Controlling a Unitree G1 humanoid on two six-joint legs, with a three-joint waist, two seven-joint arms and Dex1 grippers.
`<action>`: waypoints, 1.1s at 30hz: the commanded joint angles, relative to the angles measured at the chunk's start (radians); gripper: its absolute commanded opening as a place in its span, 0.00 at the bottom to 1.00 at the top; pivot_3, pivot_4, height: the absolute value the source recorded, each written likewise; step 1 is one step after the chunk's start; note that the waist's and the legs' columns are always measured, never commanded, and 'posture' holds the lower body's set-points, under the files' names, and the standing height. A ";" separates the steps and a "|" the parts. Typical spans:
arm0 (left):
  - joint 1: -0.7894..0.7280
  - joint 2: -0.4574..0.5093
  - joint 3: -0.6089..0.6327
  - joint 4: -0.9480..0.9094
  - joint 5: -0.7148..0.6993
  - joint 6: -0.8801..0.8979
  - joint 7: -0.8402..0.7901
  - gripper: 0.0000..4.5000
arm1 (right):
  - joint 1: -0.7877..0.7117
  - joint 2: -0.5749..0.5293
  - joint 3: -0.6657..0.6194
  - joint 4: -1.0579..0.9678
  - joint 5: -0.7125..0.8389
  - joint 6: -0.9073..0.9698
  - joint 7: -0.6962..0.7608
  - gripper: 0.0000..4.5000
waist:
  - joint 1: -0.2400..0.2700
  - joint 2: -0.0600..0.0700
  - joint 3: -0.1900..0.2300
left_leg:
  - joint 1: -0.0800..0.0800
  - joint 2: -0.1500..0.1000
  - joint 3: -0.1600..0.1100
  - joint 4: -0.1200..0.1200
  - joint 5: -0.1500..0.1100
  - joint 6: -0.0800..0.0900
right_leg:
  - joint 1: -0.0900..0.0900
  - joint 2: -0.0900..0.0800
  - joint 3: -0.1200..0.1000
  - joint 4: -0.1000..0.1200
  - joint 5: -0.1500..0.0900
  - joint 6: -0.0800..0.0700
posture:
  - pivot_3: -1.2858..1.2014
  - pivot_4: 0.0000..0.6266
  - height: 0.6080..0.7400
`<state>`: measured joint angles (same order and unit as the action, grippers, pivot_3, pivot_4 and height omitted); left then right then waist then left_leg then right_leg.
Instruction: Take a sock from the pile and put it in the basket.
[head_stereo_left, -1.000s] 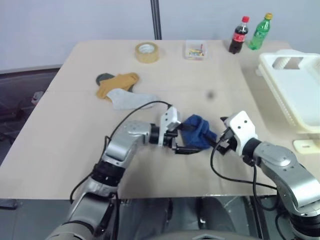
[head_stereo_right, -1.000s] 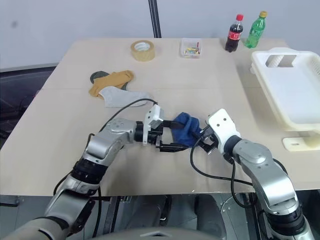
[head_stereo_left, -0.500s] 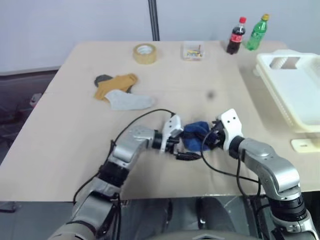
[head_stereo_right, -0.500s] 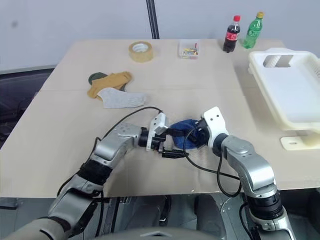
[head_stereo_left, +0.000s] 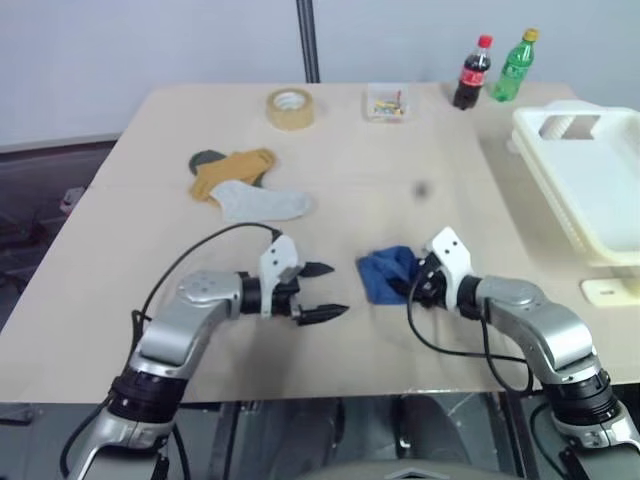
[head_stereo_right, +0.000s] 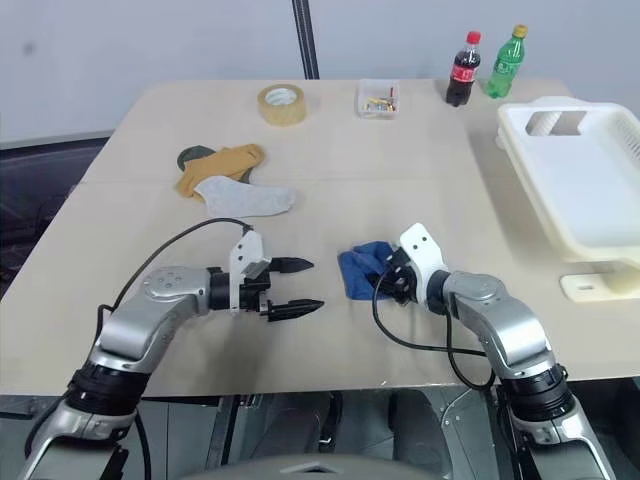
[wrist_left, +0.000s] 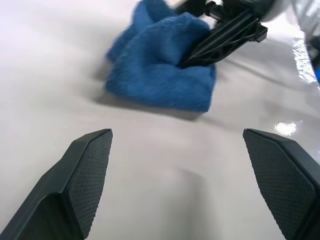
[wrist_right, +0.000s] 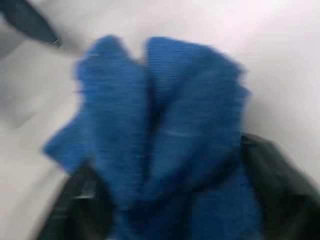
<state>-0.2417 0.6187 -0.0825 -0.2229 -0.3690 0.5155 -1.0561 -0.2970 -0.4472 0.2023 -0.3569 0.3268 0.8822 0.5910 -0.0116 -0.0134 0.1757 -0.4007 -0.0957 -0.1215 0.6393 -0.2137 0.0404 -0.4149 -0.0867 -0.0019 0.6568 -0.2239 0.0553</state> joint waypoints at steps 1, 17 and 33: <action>0.014 0.012 0.050 -0.068 -0.042 -0.004 0.021 1.00 | 0.008 -0.019 0.034 0.020 -0.004 -0.007 0.029 0.26 | 0.000 0.000 0.000 | 0.000 0.000 0.000 0.000 0.000 0.000 | 0.000 0.000 0.000 -0.001 0.000 0.000 | 0.52 0.24 1.00; -0.304 -0.072 0.080 -0.040 -0.195 0.131 0.124 1.00 | -0.410 0.003 -0.677 0.306 0.142 -0.114 -0.382 0.00 | 0.022 0.001 0.003 | 0.000 -0.002 0.001 0.000 0.000 0.000 | 0.001 0.002 0.000 -0.001 0.000 0.000 | 0.52 0.24 1.00; -0.374 -0.187 0.006 -0.058 -0.196 0.155 0.199 1.00 | -0.849 -0.190 -0.625 1.504 -0.114 -0.647 -0.522 0.24 | -0.027 0.000 0.004 | 0.000 0.001 0.019 -0.006 0.001 -0.001 | -0.005 0.005 0.017 -0.002 0.001 0.000 | 0.52 0.24 1.00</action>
<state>-0.6056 0.4342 -0.0876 -0.2401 -0.5434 0.6690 -0.8661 -1.1093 -0.6036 -0.4179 1.1350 0.2093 0.2745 0.0521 -0.0391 -0.0133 0.1799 -0.4001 -0.0941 -0.1020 0.6337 -0.2127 0.0397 -0.4198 -0.0814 0.0154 0.6554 -0.2233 0.0556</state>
